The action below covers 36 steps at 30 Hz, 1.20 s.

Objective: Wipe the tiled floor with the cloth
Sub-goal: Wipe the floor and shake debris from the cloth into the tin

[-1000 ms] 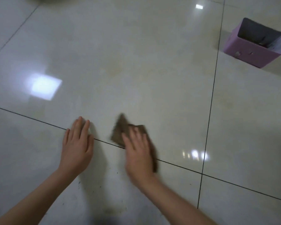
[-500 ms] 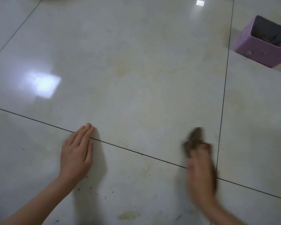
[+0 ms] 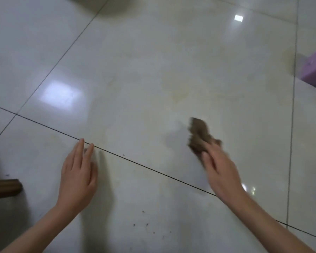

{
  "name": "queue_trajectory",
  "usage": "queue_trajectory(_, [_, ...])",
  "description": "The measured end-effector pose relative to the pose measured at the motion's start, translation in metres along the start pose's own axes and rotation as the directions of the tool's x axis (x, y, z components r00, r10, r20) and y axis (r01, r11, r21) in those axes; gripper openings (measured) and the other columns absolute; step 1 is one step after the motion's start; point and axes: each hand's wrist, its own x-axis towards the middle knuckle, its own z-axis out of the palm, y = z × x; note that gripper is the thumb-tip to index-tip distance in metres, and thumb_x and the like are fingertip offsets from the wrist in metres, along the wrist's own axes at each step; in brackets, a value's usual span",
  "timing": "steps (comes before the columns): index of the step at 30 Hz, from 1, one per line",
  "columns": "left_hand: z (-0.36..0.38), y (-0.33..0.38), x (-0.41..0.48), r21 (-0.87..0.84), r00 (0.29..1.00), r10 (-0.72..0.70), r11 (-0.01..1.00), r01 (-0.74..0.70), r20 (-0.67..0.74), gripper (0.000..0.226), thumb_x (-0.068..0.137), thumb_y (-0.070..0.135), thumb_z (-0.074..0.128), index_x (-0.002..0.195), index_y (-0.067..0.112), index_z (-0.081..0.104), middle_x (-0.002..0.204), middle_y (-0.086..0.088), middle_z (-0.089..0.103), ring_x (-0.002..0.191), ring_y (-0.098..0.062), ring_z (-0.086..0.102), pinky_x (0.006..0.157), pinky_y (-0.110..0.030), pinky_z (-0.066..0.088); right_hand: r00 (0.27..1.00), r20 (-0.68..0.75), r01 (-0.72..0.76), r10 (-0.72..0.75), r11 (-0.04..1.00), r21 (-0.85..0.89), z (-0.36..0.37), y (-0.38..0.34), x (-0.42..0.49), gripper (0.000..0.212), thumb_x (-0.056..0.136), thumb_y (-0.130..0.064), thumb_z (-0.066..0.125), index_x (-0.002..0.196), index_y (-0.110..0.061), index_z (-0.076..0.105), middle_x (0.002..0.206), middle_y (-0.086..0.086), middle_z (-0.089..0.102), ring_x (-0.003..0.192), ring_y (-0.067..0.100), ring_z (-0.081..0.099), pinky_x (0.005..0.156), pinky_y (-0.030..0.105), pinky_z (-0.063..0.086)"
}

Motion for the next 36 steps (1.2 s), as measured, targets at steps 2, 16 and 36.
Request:
queue_trajectory(2, [-0.003,-0.021,0.001,0.062,0.999,-0.039,0.997,0.037,0.034,0.071,0.091,0.043,0.017,0.148,0.002,0.031,0.16,-0.014,0.013,0.149,-0.025,0.008,0.119,-0.045,0.01,0.979,-0.043,-0.204,0.2,0.965,-0.166,0.016,0.011,-0.022,0.048,0.098,-0.022,0.029,0.14,-0.008,0.047,0.153,0.006,0.033,0.145,0.027,0.025,0.119,0.034,0.013])
queue_trajectory(16, [-0.007,-0.092,0.022,0.043,0.977,-0.209,0.977,0.211,-0.05,0.068,0.094,0.039,0.017,0.15,0.002,0.024,0.161,-0.009,0.01,0.149,-0.017,0.004,0.121,-0.034,0.004,0.861,0.409,0.217,-0.301,0.947,0.238,0.188,-0.214,0.121,0.044,0.093,0.007,0.044,0.135,-0.004,0.054,0.144,0.016,0.048,0.136,0.03,0.041,0.111,0.018,0.02])
queue_trajectory(36, [-0.004,-0.107,0.016,-0.568,0.871,-0.335,0.819,0.081,-0.358,0.06,0.097,0.024,0.023,0.148,-0.008,0.017,0.159,-0.016,0.007,0.149,-0.021,0.008,0.121,-0.035,0.009,0.44,0.687,0.772,-0.578,0.635,0.04,0.237,-0.21,0.092,0.04,0.097,-0.014,0.048,0.136,-0.021,0.055,0.155,-0.005,0.033,0.147,0.013,0.018,0.119,0.035,-0.005])
